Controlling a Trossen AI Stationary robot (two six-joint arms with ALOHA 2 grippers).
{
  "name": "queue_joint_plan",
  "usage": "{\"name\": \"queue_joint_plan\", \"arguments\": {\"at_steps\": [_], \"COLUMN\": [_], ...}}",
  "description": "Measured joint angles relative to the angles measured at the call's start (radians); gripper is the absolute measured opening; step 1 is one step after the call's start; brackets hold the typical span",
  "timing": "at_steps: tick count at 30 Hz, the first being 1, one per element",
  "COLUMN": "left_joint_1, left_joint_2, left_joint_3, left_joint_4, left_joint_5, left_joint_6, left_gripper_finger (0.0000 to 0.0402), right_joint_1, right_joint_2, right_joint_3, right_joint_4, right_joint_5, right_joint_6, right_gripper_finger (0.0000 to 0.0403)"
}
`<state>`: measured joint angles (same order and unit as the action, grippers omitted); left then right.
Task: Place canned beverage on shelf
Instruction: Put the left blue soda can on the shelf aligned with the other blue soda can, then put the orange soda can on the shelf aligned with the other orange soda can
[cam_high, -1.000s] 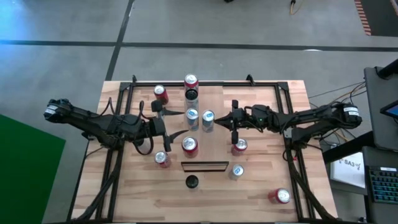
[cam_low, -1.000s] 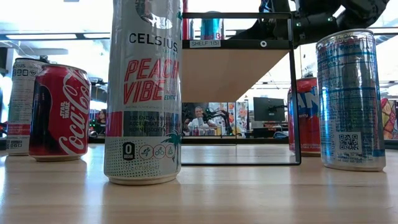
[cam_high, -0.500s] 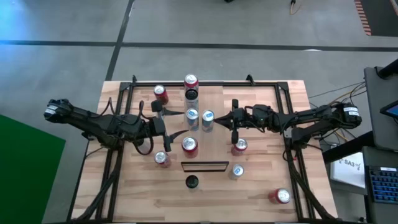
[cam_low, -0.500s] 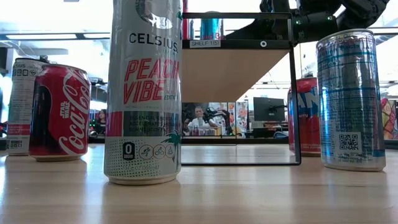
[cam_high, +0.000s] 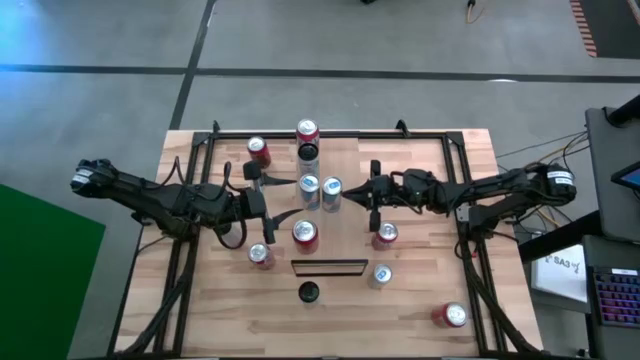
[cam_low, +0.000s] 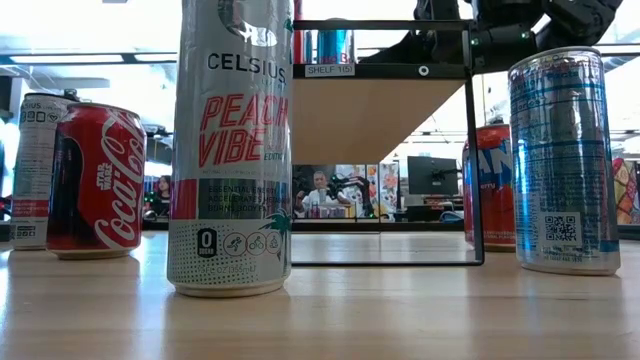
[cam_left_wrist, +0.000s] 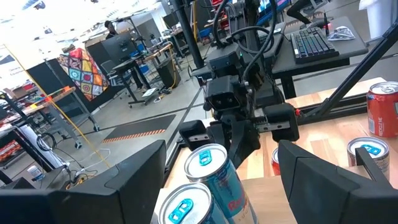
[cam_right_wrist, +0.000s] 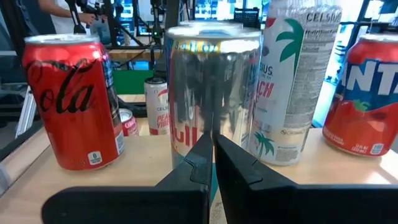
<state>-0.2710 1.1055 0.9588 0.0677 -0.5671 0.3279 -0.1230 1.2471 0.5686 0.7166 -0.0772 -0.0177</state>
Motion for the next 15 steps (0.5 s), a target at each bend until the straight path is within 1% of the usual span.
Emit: {"name": "queue_joint_plan", "arguments": {"at_steps": [15], "left_joint_1": [0.0], "left_joint_2": [0.0], "left_joint_3": [0.0], "left_joint_4": [-0.003], "left_joint_5": [0.0], "left_joint_6": [-0.016], "left_gripper_finger": [0.0276], "right_joint_1": [0.0], "right_joint_2": [-0.048], "right_joint_3": [0.0], "right_joint_4": [-0.02], "right_joint_5": [0.0], "right_joint_6": [0.016], "right_gripper_finger": [0.0009]}}
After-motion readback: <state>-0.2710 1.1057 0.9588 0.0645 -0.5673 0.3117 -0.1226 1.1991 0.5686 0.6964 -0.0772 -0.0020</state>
